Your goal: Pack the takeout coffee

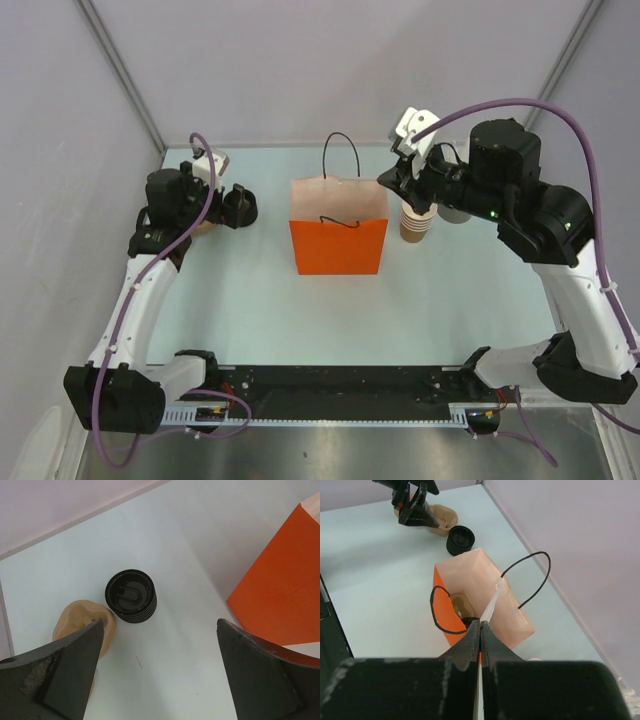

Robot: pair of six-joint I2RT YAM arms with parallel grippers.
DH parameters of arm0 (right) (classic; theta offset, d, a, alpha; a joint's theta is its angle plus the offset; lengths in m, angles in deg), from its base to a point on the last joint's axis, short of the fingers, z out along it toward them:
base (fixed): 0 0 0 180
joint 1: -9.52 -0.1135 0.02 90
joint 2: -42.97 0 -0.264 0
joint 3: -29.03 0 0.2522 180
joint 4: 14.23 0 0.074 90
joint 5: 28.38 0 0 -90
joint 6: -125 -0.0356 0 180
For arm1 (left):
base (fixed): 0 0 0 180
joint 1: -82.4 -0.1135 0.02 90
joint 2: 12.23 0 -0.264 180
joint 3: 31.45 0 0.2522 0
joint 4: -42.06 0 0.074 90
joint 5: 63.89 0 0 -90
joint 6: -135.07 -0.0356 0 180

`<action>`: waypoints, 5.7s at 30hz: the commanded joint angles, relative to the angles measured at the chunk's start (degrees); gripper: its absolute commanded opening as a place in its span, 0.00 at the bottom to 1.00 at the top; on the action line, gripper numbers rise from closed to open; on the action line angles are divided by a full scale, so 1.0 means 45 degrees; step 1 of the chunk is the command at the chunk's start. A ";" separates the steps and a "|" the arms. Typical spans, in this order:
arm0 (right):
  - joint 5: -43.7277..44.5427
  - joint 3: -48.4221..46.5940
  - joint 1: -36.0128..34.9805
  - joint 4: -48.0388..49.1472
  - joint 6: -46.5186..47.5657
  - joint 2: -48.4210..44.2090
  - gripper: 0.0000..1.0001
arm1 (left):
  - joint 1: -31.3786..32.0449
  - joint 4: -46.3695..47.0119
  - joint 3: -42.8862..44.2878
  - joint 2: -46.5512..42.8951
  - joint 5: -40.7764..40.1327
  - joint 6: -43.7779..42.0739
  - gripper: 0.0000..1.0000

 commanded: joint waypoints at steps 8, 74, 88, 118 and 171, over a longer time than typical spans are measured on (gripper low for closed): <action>0.1488 0.0135 -0.1381 -0.0303 0.0092 0.1876 0.00 | -0.0136 0.0473 -0.0137 -0.0299 -0.0093 -0.0244 1.00; 0.7603 -0.1253 -0.3843 0.1123 0.1127 0.7483 0.11 | -0.0136 0.0610 -0.0430 -0.0378 0.0356 -0.0029 0.99; 0.7506 -0.1272 -0.4194 0.1104 0.1206 0.7386 0.43 | -0.0117 0.0610 -0.0430 -0.0397 0.0395 -0.0010 0.99; 0.3640 -0.3148 -0.0311 0.0693 -0.0239 0.3676 1.00 | -0.0194 0.0551 -0.0391 -0.0573 0.0239 0.0010 0.99; 0.5845 0.3590 0.7036 0.5713 -0.1744 -0.3181 1.00 | -0.0546 -0.3062 0.7773 -0.1296 -0.4214 0.0303 0.99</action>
